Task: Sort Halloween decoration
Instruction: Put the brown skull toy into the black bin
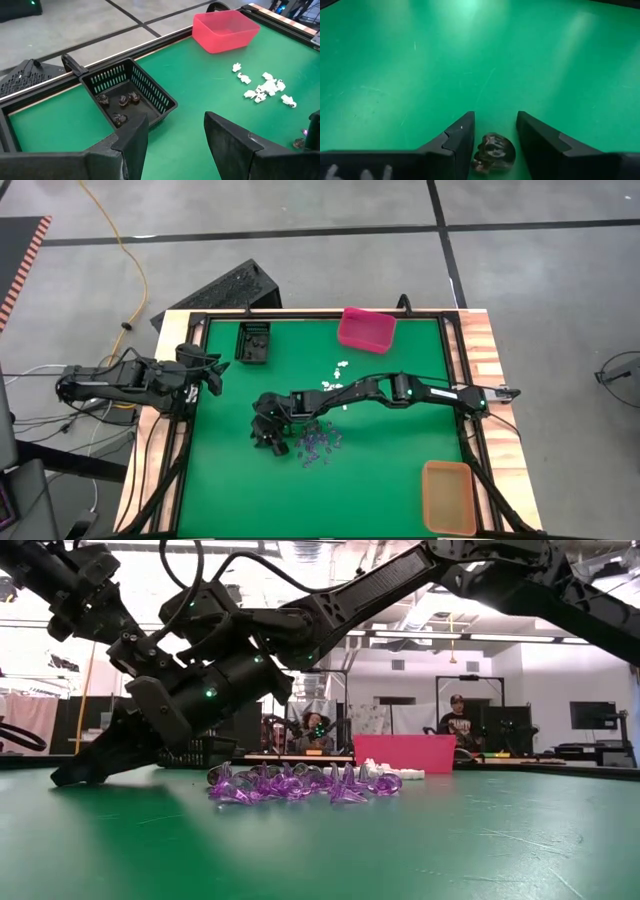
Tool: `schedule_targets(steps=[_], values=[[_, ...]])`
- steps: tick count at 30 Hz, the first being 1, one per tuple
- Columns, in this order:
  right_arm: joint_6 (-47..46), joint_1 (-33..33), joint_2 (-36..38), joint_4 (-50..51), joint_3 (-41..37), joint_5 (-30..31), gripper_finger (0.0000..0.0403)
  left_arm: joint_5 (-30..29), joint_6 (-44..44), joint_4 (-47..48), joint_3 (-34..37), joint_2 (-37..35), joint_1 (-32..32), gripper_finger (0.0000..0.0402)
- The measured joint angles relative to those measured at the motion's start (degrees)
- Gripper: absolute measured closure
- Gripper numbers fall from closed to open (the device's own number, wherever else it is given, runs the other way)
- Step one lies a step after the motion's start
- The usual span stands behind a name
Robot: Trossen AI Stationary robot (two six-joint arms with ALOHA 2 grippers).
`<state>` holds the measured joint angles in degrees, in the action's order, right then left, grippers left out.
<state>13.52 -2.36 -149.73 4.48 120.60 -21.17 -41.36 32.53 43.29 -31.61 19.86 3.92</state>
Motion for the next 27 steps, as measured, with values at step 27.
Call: schedule_targets(steps=[27], values=[[-5.35, 1.15, 0.02, 1.34, -0.11, -0.2, 0.0287, -1.12, -0.24, 0.28, 0.0, 0.0, 0.0, 0.0219]])
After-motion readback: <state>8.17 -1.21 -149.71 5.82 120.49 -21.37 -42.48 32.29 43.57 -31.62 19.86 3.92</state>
